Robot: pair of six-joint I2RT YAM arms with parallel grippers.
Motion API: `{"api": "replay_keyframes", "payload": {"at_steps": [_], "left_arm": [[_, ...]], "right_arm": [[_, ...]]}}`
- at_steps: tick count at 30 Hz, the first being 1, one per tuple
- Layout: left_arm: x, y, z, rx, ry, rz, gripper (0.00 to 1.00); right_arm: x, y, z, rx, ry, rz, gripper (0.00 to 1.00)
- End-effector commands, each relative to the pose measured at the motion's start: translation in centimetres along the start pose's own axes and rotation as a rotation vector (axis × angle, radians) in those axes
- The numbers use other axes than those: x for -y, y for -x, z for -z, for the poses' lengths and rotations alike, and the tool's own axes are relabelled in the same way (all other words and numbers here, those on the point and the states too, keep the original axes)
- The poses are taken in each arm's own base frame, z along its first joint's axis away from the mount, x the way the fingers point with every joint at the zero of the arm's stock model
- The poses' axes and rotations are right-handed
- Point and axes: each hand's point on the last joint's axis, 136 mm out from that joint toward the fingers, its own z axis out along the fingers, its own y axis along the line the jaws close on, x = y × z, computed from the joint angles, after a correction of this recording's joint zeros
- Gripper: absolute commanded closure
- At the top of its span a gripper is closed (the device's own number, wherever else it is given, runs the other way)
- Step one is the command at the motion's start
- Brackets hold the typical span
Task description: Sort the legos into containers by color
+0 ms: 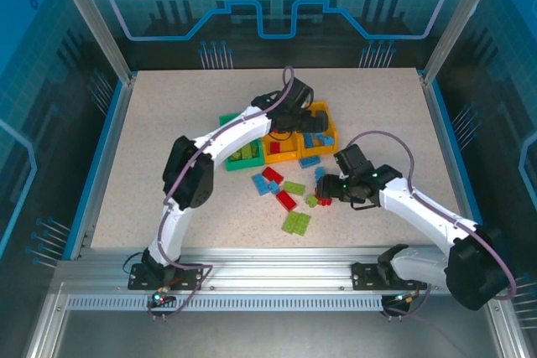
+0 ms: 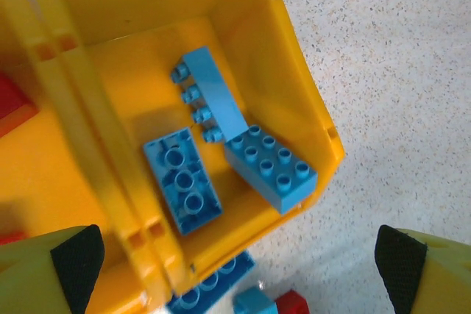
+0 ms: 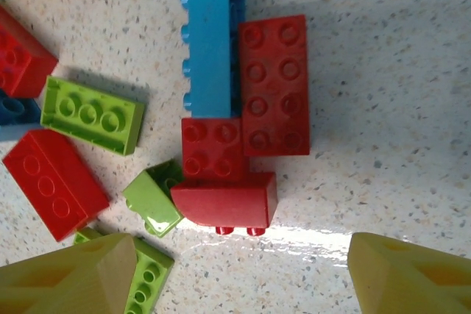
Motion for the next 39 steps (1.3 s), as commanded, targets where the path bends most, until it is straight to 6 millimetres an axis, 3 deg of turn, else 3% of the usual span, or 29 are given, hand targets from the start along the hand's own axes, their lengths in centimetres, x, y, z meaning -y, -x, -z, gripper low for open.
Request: {"api": "replay_keyframes", "payload": {"at_steps": [1,3,8,16,20,26,39], "left_arm": [[1.1,2.1,5.1,0.117,-0.044,0.018,0.01],[0.6,1.8,6.4,0.126,-0.046,0.021,0.01],[-3.2,-1.0,8.2,0.099,-0.01,0.06,0.01],[-9.5,-5.2,10.9,0.088,0.062,0.156,0.01],[-12.3,-7.0,11.9,0.087,0.106,0.206,0.01],[-15.4,-8.0,14.4,0.137,0.144,0.288,0.01],[-20.1,-11.4,16.9,0.144,0.215,0.377,0.01]], "right_arm": [[-1.0,-0.4,-0.1,-0.012,-0.022,0.037,0.24],[-2.0,-0.6,-0.2,-0.011,-0.029,0.072,0.25],[-4.3,-0.6,-0.5,-0.02,-0.092,0.301,0.27],[-6.6,-0.8,-2.3,-0.12,-0.139,0.534,0.48],[-6.8,-1.1,-3.5,-0.191,-0.163,0.602,0.52],[-6.3,-1.6,-4.6,-0.253,-0.191,0.634,0.52],[-5.6,-2.6,-5.8,-0.314,-0.215,0.646,0.61]]}}
